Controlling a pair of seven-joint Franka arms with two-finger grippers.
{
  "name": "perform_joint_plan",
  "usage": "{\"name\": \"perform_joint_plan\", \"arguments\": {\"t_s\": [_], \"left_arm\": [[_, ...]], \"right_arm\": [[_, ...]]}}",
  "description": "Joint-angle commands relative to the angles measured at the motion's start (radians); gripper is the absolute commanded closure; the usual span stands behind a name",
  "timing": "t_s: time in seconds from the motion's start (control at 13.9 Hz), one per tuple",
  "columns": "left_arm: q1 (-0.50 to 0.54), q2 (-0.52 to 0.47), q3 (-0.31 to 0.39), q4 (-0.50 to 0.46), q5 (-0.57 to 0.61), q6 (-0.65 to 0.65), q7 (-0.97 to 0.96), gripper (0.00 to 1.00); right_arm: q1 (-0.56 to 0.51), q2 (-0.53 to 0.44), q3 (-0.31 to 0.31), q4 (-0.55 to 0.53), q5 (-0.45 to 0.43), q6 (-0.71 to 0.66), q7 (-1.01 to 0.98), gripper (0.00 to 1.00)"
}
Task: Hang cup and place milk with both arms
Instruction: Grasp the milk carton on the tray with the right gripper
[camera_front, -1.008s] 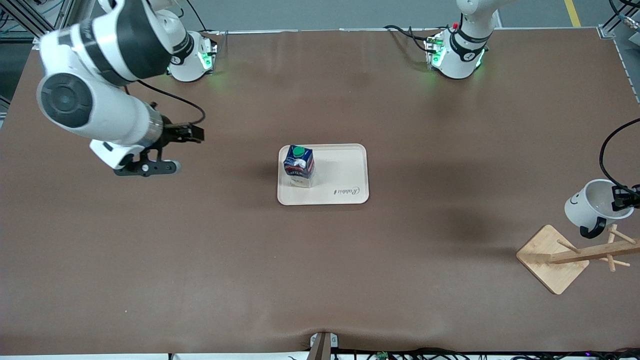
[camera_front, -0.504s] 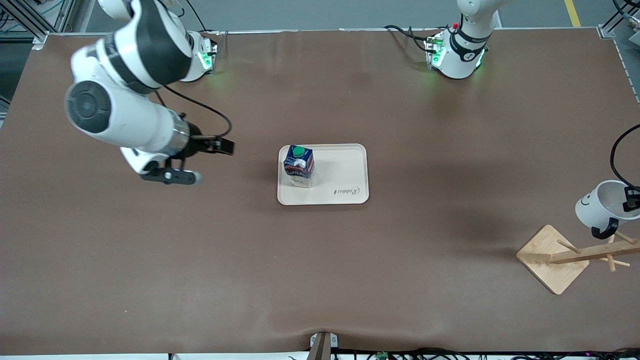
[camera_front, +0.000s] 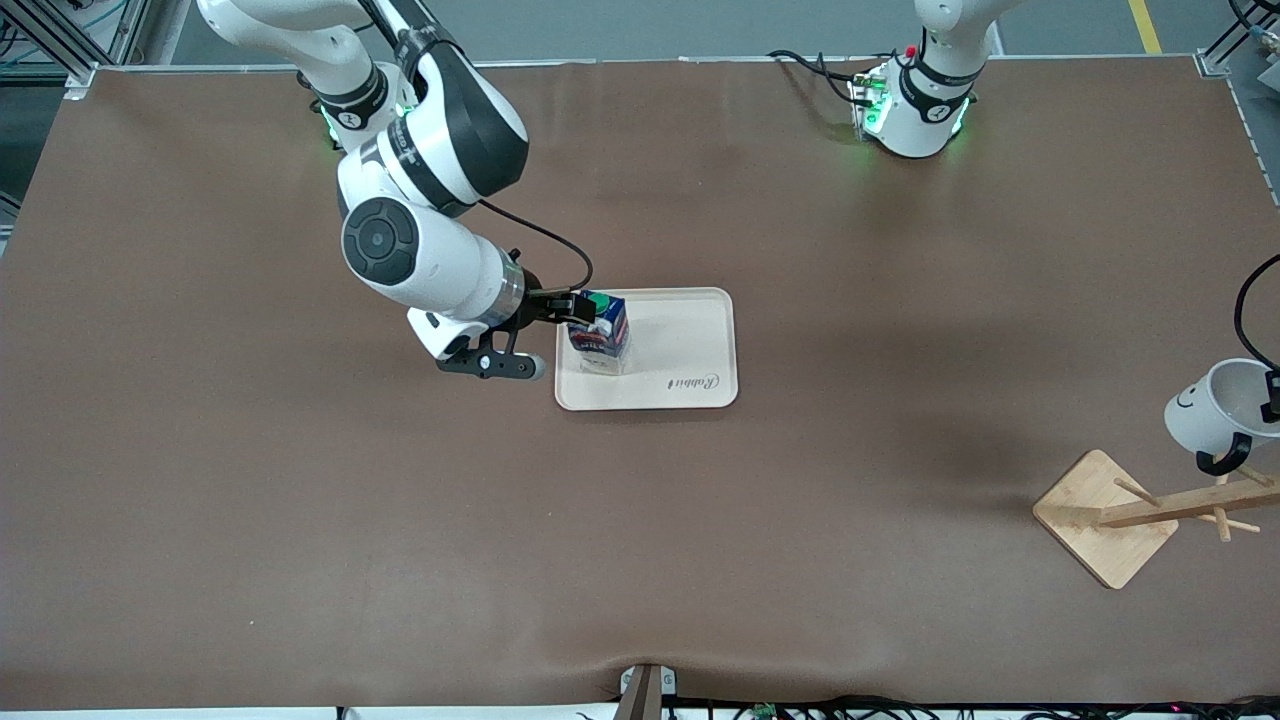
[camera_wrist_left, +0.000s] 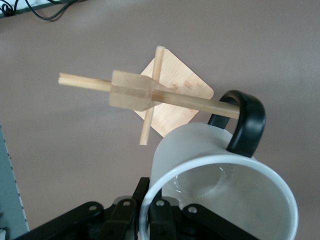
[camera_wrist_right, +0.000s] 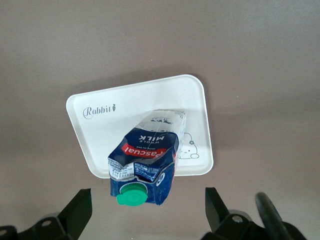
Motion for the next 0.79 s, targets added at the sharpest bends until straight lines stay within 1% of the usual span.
{"name": "perform_joint_plan", "arguments": {"t_s": [0.0, 0.14, 0.29, 0.43, 0.5, 0.58, 0.65, 0.72], "left_arm": [[0.009, 0.026, -0.010, 0.034, -0.013, 0.021, 0.040, 1.00], [0.009, 0.038, -0.010, 0.041, -0.013, 0.021, 0.043, 1.00], [0.008, 0.041, -0.005, 0.049, -0.012, 0.038, 0.045, 1.00], [0.009, 0.049, -0.004, 0.051, -0.012, 0.042, 0.060, 1.00], [0.009, 0.049, -0.004, 0.051, -0.012, 0.044, 0.060, 0.99], [0.008, 0.049, -0.004, 0.051, -0.012, 0.044, 0.057, 0.77], [0.009, 0.047, -0.004, 0.051, -0.012, 0.042, 0.059, 0.37], [0.011, 0.044, -0.005, 0.049, -0.013, 0.041, 0.062, 0.00]], "right_arm": [[0.029, 0.000, -0.010, -0.032, 0.017, 0.052, 0.023, 0.00], [0.034, 0.000, -0.012, -0.031, 0.016, 0.046, 0.020, 0.00], [0.064, 0.000, -0.012, -0.034, 0.016, 0.016, 0.110, 0.00], [0.104, 0.003, -0.013, -0.032, 0.014, 0.033, 0.164, 0.00], [0.108, 0.022, -0.013, -0.034, 0.014, 0.050, 0.166, 0.00], [0.115, 0.028, -0.013, -0.040, 0.013, 0.071, 0.168, 0.00], [0.126, 0.028, -0.015, -0.061, 0.011, 0.078, 0.169, 0.00], [0.132, 0.028, -0.016, -0.078, -0.016, 0.085, 0.169, 0.00]]}}
